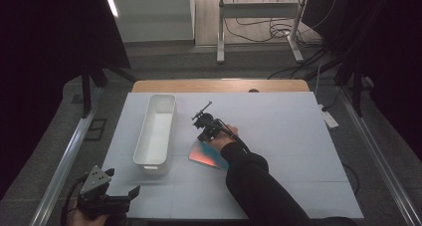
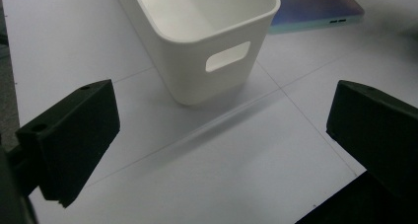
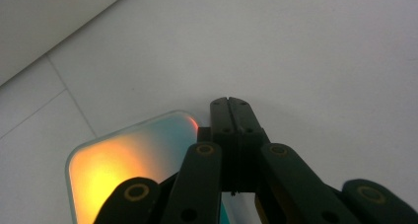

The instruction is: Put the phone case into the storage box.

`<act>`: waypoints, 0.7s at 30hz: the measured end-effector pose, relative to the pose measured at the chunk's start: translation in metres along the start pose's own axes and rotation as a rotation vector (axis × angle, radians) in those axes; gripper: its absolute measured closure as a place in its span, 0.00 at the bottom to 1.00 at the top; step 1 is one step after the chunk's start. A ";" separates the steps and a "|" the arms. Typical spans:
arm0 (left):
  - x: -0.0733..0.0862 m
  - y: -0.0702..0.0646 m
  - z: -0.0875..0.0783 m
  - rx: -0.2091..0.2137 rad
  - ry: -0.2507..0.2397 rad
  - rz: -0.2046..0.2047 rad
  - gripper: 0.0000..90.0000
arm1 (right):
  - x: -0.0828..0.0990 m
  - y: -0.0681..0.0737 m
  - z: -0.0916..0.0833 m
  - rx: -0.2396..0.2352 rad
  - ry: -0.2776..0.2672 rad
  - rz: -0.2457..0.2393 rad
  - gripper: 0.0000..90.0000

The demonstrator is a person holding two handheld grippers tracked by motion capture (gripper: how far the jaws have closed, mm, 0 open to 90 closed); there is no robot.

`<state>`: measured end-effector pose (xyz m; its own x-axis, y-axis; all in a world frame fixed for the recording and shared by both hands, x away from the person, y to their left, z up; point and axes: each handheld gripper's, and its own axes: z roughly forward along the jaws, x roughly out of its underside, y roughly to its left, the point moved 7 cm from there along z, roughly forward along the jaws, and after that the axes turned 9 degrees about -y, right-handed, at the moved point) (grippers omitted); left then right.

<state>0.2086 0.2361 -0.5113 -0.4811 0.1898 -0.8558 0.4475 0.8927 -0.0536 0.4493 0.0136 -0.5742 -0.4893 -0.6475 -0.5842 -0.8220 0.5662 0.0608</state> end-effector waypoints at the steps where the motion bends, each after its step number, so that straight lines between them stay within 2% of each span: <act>1: 0.000 0.000 0.000 0.000 0.000 0.000 0.00 | 0.001 0.001 0.000 -0.003 0.002 -0.009 0.99; 18: 0.000 0.000 0.000 -0.004 0.005 0.004 0.00 | 0.016 0.029 -0.010 -0.052 0.027 -0.061 0.99; 21: 0.000 0.000 0.000 -0.004 0.006 0.004 0.00 | 0.017 0.032 -0.011 -0.058 0.025 -0.056 0.99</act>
<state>0.2085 0.2357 -0.5115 -0.4837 0.1961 -0.8530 0.4464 0.8936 -0.0477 0.4117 0.0148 -0.5732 -0.4486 -0.6905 -0.5674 -0.8635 0.4987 0.0758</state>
